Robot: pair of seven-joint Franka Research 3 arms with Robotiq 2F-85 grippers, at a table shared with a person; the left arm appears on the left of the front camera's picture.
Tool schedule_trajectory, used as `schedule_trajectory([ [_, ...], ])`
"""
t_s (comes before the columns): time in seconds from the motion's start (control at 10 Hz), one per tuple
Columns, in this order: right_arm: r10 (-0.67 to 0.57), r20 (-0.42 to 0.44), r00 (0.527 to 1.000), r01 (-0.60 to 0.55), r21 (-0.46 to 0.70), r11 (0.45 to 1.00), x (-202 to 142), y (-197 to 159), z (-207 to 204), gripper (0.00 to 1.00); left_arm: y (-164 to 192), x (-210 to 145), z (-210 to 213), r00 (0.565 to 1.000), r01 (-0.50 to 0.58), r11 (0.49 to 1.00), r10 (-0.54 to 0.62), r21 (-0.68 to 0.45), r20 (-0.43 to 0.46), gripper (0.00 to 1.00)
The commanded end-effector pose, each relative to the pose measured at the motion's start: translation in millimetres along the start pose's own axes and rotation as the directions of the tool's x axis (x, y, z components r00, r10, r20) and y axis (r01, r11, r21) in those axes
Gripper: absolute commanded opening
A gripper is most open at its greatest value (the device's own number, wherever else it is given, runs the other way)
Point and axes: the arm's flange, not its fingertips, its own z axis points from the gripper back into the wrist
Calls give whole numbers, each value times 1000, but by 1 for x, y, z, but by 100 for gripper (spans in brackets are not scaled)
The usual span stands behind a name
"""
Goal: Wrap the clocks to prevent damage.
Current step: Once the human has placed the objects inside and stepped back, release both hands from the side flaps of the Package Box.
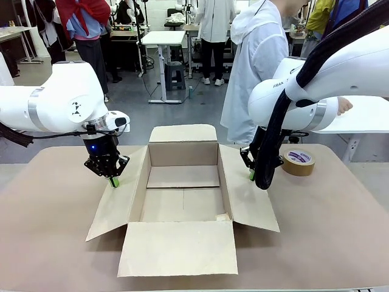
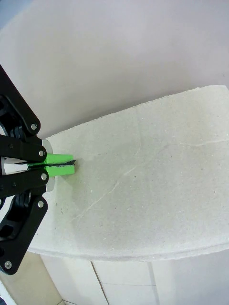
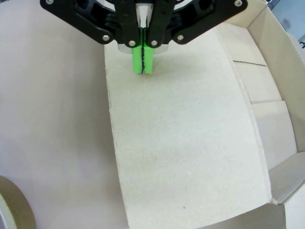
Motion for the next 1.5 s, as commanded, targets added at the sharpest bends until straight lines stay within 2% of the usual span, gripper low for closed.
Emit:
schedule_trajectory([
  [0.0, -13, 5, 1000, 13, -25, 1000, -1, 1, -1, 0, 0, 0, 2, 1000, 3, 1000, -3, 6, -4, 0],
  [1.4, -13, 5, 1000, 13, -25, 1000, -1, 1, -1, 0, 0, 0, 2, 1000, 3, 1000, -3, 6, -4, 0],
])
